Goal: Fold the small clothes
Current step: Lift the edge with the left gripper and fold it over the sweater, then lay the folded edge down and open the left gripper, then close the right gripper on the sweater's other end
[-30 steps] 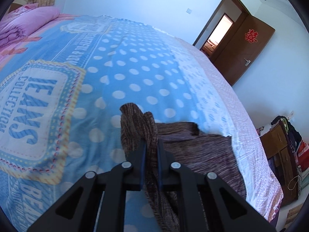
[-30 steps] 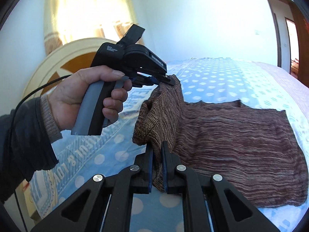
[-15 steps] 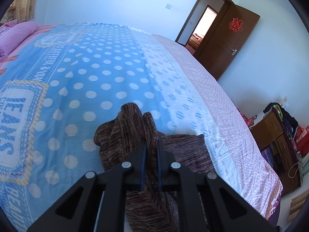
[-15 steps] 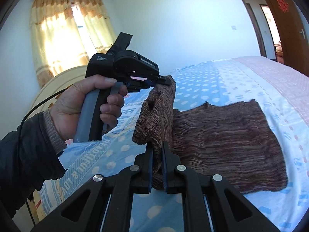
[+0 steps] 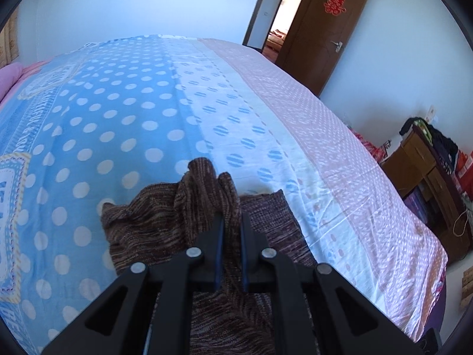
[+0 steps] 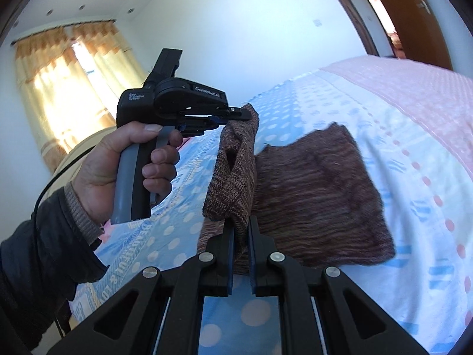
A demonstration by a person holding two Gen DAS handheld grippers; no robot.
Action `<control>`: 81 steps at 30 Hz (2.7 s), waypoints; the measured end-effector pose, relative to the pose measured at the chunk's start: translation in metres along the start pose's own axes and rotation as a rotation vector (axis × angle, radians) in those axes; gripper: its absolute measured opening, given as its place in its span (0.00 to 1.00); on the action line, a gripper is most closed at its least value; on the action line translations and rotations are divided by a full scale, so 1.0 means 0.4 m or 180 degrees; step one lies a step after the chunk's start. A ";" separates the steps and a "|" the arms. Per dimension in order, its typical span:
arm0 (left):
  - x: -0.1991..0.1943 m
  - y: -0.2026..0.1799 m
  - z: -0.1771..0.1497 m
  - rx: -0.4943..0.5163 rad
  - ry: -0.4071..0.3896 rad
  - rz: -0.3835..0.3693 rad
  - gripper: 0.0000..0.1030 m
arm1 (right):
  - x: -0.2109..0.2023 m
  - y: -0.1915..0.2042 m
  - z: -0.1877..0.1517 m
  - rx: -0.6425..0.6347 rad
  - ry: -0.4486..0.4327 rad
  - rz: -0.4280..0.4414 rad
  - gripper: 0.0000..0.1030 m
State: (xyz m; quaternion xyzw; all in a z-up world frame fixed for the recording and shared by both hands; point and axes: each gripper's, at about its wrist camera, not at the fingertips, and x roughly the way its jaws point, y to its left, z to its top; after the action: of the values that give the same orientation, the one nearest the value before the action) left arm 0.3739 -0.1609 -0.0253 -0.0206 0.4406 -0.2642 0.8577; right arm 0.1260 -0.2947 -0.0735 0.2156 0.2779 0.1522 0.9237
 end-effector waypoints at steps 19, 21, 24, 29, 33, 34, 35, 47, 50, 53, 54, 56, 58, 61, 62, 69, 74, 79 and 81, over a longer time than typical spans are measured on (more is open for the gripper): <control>0.205 -0.187 -0.029 0.0637 0.0235 0.0199 0.10 | -0.038 -0.190 -0.050 0.0816 0.0039 -0.0191 0.07; 0.210 -0.206 -0.044 0.0754 0.0226 0.0144 0.12 | -0.040 -0.197 -0.059 0.0872 0.0057 -0.0222 0.07; 0.191 -0.220 -0.060 0.0819 0.0191 0.0171 0.29 | -0.056 -0.205 -0.070 0.0934 0.0019 -0.0270 0.07; 0.055 -0.173 -0.132 0.0709 -0.0214 0.0318 0.70 | -0.104 -0.229 -0.069 0.1117 -0.0220 -0.0371 0.10; -0.019 -0.087 -0.252 0.0660 -0.0381 0.0682 0.78 | -0.172 -0.189 -0.037 0.0854 -0.0567 -0.0732 0.49; -0.022 -0.062 -0.287 0.0638 -0.0361 0.0785 0.78 | -0.185 -0.180 -0.024 0.0775 -0.0633 -0.0781 0.49; -0.018 -0.041 -0.317 0.0606 -0.0327 0.0841 0.78 | -0.196 -0.167 -0.005 0.0669 -0.0684 -0.0836 0.49; 0.017 0.049 -0.389 0.0134 -0.0247 0.0570 0.96 | 0.162 -0.205 0.282 0.0294 0.0535 -0.0583 0.49; 0.018 0.058 -0.394 0.0087 -0.0246 0.0483 0.96 | 0.268 -0.221 0.296 0.0281 0.0719 -0.0590 0.49; 0.021 0.050 -0.399 0.0133 -0.0233 0.0489 0.97 | 0.335 -0.217 0.284 0.0143 0.1006 -0.0761 0.06; 0.022 0.047 -0.399 0.0143 -0.0230 0.0506 0.98 | 0.339 -0.214 0.280 0.0034 0.1013 -0.0994 0.06; 0.022 0.042 -0.402 0.0162 -0.0226 0.0507 0.98 | 0.337 -0.237 0.271 0.0143 0.1052 -0.1109 0.06; 0.016 0.036 -0.407 0.0178 -0.0243 0.0531 0.98 | 0.324 -0.224 0.278 -0.0042 0.1035 -0.1292 0.06; 0.013 0.026 -0.412 0.0230 -0.0276 0.0578 0.98 | 0.304 -0.137 0.322 -0.0535 0.0869 -0.1381 0.09; 0.012 0.021 -0.414 0.0254 -0.0280 0.0587 0.98 | 0.304 -0.110 0.340 -0.0617 0.0843 -0.1282 0.12; 0.007 0.020 -0.419 0.0223 -0.0229 0.0572 0.98 | 0.497 0.126 0.385 -0.1392 0.1433 -0.0486 0.56; 0.009 0.015 -0.421 0.0239 -0.0243 0.0589 0.98 | 0.695 0.200 0.310 -0.1940 0.2150 -0.0779 0.34; 0.012 0.007 -0.423 0.0240 -0.0212 0.0594 1.00 | 0.773 0.171 0.341 -0.1893 0.1996 -0.1192 0.05; 0.012 0.010 -0.423 0.0217 -0.0201 0.0568 1.00 | 0.774 0.149 0.372 -0.1665 0.1913 -0.1077 0.05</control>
State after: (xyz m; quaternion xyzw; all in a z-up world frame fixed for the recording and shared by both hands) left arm 0.2481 -0.1264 -0.1335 0.0395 0.4041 -0.2008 0.8915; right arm 0.4500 -0.1663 -0.0713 -0.1283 0.5181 0.1199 0.8371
